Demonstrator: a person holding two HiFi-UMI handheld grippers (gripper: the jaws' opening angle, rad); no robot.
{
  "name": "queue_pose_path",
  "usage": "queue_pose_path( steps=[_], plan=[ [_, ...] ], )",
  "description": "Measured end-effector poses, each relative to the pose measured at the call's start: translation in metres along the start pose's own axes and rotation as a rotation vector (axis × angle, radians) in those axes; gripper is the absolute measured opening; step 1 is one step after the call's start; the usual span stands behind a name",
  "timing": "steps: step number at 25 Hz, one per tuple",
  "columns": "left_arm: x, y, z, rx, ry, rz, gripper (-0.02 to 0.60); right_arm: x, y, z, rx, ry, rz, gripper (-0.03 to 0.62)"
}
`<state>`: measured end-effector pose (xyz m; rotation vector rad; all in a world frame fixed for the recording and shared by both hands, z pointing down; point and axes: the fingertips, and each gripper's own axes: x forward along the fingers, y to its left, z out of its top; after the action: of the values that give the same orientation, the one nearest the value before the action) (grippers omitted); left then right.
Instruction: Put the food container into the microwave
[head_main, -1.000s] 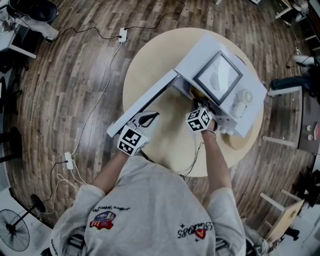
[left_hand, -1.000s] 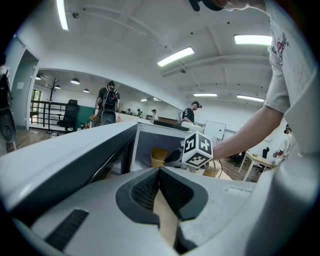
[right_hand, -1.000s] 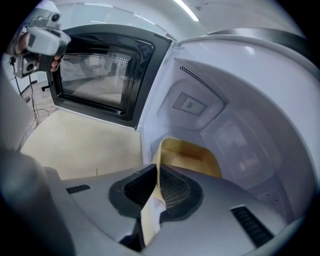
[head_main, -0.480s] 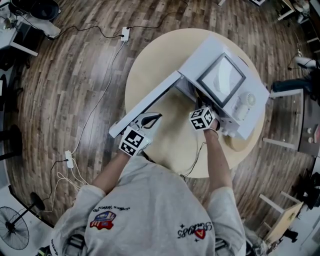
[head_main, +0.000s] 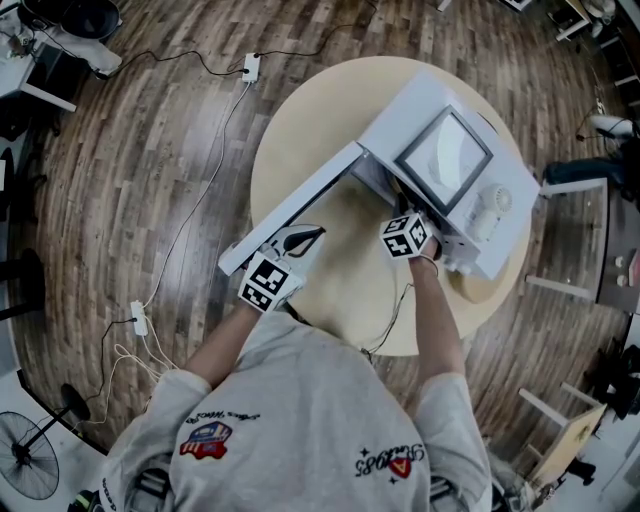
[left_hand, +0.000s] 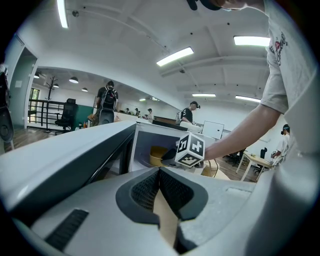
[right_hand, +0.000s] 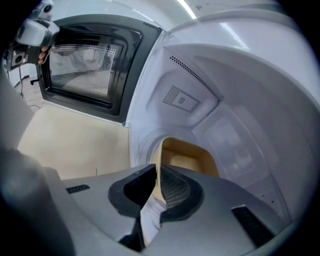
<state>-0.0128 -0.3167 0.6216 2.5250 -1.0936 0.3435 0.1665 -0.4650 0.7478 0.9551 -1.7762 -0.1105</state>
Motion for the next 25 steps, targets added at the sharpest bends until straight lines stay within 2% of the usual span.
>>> queue_pose_path(
  steps=[16,25],
  plan=[
    [0.001,-0.002,-0.003,-0.013,0.007,-0.003,0.005,-0.013,0.005,0.003,0.012,-0.067,-0.011,0.072],
    [-0.004,-0.002,-0.004,-0.034,0.009,0.0,0.005,-0.04,0.006,0.01,0.078,-0.134,-0.034,0.028]
  ],
)
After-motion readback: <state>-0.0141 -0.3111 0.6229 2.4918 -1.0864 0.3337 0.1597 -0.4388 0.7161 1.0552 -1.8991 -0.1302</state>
